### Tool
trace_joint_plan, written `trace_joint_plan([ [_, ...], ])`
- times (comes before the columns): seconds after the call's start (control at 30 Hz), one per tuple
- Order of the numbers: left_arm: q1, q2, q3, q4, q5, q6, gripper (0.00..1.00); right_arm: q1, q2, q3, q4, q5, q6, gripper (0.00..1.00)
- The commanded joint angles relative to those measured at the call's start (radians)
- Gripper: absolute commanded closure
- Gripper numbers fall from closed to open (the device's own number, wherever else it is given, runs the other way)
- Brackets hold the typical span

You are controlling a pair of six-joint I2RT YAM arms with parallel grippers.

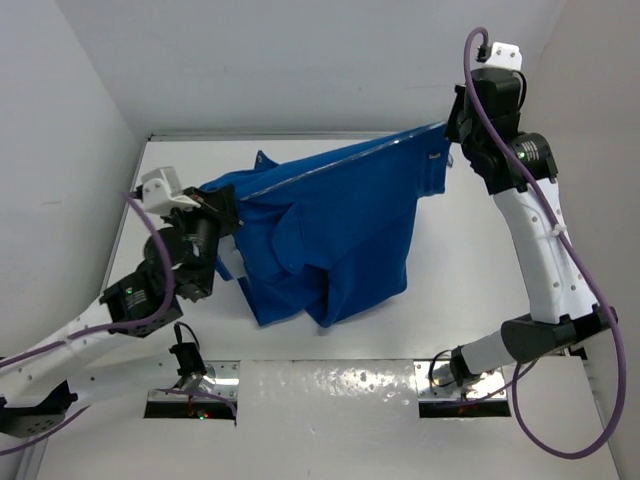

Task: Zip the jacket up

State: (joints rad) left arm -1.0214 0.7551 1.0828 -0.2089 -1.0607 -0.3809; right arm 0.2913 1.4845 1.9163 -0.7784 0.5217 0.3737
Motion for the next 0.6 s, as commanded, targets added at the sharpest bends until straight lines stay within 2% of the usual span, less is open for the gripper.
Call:
trace_joint_plan([
  [0.0,0.015,0.042,-0.046,0.04,-0.127,-0.042,1.0,-0.063,-0.059,-0.136,0.098,0.075,-0.016,1.0],
  [0.07,0.017,0.072,-0.066,0.071,-0.082,-0.055,1.0,-0.061,-0.076,-0.216,0.126,-0.024,0.007,1.0],
  [0.1,0.018,0.104,-0.072,0.078,-0.061,-0.055,0.89,-0.06,-0.088,-0.258,0.149,-0.067,0.02,1.0],
  [0.13,0.021,0.136,-0.069,0.077,-0.024,-0.062,0.62,-0.06,-0.105,-0.331,0.177,-0.139,0.048,1.0],
  [0.17,0.021,0.136,-0.067,0.072,-0.004,-0.067,0.62,-0.058,-0.105,-0.364,0.177,-0.14,0.059,1.0],
  [0.2,0.026,0.159,-0.06,0.063,0.013,-0.07,0.38,-0.058,-0.124,-0.396,0.203,-0.2,0.073,1.0],
  [0.23,0.029,0.17,-0.037,0.049,0.03,-0.075,0.25,-0.058,-0.131,-0.44,0.211,-0.231,0.079,0.97],
  [0.27,0.029,0.187,-0.024,0.016,0.059,-0.078,0.12,-0.055,-0.139,-0.453,0.223,-0.291,0.089,0.77],
  [0.33,0.03,0.194,0.015,-0.024,0.071,-0.081,0.07,-0.054,-0.168,-0.471,0.229,-0.357,0.096,0.48],
  [0.37,0.029,0.193,0.026,-0.07,0.08,-0.098,0.07,-0.052,-0.177,-0.47,0.229,-0.389,0.099,0.23],
  [0.47,0.03,0.124,0.039,-0.125,0.143,-0.113,0.02,-0.05,-0.236,-0.448,0.209,-0.5,0.12,0.04],
  [0.57,0.029,0.019,0.008,-0.159,0.232,-0.131,0.01,-0.05,-0.343,-0.485,0.228,-0.583,0.142,0.01],
])
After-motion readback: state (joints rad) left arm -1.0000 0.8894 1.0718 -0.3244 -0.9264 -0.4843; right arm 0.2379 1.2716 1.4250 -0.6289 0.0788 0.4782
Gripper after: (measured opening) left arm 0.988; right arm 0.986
